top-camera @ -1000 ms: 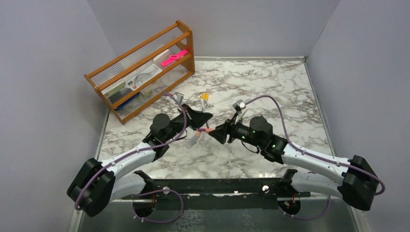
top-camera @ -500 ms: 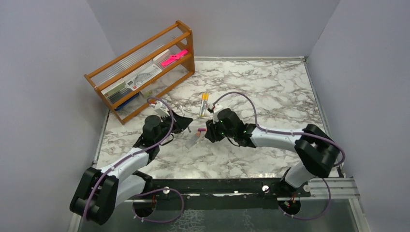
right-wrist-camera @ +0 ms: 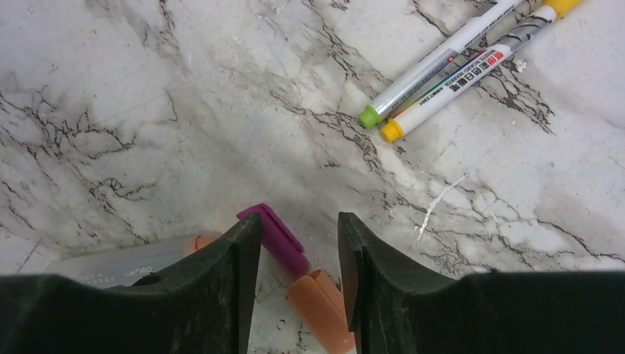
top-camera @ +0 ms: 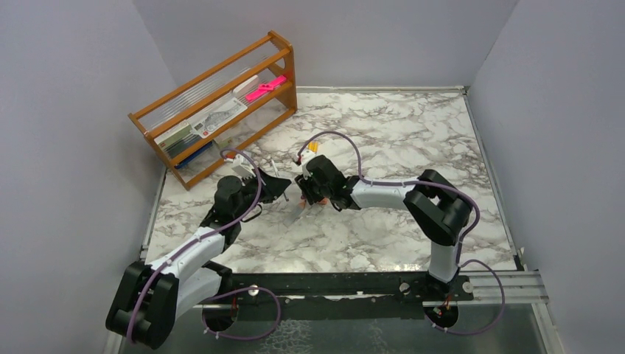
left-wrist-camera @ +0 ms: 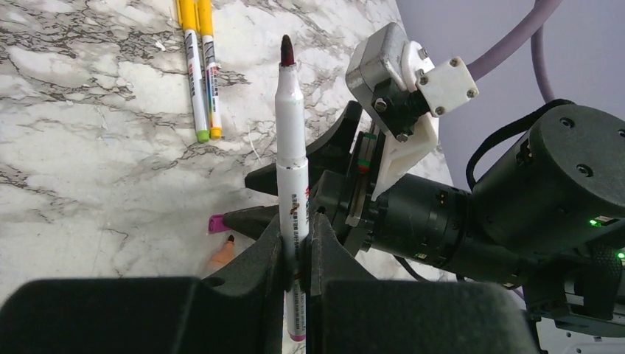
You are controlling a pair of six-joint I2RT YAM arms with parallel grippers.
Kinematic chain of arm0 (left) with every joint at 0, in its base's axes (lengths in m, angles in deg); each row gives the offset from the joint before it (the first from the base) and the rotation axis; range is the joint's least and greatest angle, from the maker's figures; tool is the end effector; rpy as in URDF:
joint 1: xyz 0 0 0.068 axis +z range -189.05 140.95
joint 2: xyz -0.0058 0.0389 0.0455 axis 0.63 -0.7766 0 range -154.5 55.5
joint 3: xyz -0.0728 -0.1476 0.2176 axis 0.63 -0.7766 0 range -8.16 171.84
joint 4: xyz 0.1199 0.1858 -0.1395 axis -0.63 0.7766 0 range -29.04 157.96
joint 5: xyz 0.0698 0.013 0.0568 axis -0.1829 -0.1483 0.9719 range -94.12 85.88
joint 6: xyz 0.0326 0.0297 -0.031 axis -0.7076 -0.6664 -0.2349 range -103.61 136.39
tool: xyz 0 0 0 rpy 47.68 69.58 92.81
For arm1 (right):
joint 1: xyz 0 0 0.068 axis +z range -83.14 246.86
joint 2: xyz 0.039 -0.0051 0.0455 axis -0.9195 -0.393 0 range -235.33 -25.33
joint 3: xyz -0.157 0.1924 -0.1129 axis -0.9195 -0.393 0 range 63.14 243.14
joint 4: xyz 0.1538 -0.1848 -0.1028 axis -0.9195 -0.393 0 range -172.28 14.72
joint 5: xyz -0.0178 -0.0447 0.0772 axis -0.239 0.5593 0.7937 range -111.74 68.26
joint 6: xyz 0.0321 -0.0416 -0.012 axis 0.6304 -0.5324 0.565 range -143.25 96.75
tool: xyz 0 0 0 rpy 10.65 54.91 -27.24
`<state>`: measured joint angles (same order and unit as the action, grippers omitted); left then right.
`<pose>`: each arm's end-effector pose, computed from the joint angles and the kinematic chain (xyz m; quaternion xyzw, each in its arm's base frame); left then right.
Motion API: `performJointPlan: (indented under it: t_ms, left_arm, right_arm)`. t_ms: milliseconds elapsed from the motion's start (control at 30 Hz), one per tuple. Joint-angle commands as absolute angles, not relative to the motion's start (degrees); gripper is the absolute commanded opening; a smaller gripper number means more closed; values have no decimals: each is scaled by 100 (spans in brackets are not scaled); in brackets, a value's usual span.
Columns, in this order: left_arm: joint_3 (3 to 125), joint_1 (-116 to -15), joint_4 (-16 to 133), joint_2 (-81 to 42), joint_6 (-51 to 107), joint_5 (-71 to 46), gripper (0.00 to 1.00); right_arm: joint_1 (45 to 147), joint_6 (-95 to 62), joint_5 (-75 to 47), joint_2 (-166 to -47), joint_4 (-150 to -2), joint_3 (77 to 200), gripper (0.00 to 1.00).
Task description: Insert the pens into the pen caps
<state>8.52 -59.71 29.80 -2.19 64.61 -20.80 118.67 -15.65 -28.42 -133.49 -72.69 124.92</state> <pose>0.1926 -0.0836 0.2027 -0.0896 0.7576 -0.4518 0.4625 0.2468 0.3069 0.1527 -0.3244 0.8593 0.1475 0.3668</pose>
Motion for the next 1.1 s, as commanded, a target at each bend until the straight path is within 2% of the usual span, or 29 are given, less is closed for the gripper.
performJointPlan:
  t_ms: [0,467,1067]
  left_arm:
    - [811,-5935,3042,-137,6350,-2198,0]
    - [814,-5932,3047,-229,6371,-2202,0]
    - [801,-5935,3046,-187,6420,-2235,0]
  right_arm:
    - [11907,-1850,-3116,-13565,-7440,12702,43]
    - [11907,-1533,-2639,-12931,-6997,12323,43]
    - [11907,-1607,-2520,-13339,-7020,12320,45]
